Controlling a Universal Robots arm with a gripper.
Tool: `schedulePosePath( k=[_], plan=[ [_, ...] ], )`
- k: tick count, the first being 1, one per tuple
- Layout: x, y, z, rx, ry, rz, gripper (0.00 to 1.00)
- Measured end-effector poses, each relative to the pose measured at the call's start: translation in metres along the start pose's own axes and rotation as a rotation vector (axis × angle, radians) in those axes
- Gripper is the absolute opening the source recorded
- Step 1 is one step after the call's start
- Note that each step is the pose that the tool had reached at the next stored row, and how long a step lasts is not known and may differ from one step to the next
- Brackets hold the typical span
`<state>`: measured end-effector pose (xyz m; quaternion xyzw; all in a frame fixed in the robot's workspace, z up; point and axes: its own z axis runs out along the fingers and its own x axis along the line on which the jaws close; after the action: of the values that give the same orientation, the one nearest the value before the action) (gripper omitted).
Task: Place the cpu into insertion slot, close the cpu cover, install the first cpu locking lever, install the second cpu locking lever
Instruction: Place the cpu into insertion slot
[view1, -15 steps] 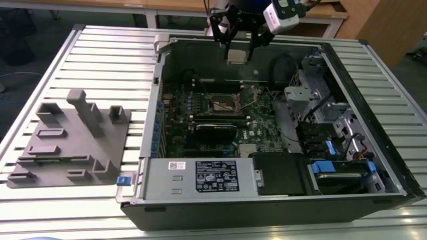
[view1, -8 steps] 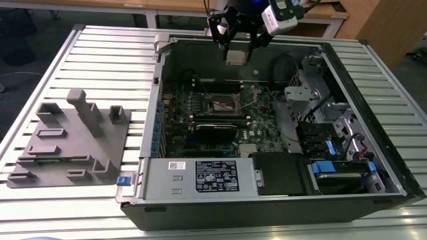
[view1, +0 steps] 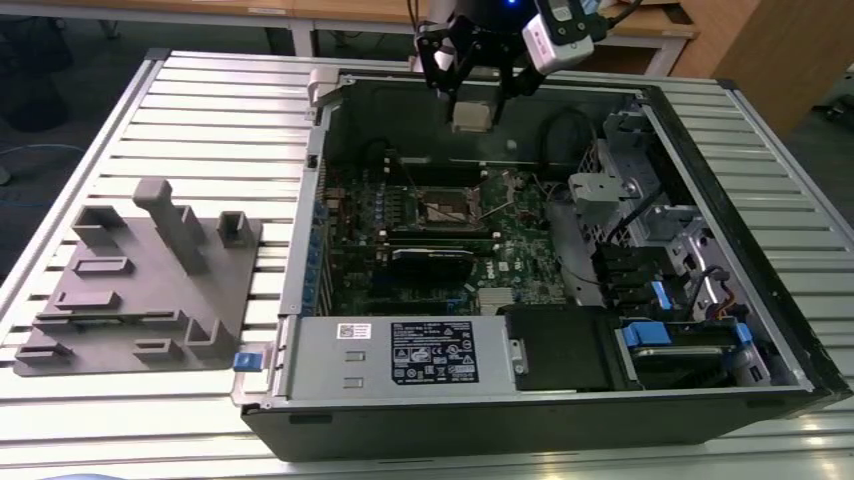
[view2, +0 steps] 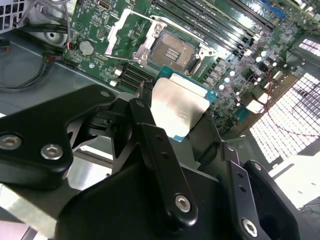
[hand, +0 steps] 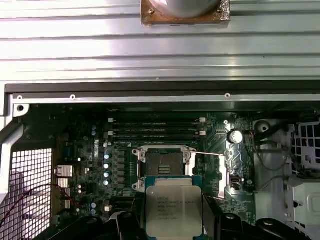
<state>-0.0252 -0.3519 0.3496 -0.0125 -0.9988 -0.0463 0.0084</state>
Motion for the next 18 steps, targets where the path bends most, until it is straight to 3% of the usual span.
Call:
schedulePosePath(
  k=[18],
  plan=[
    [-0.0001, -0.0003, 0.0032, -0.0003, -0.0001, 0.0, 0.54]
  ],
)
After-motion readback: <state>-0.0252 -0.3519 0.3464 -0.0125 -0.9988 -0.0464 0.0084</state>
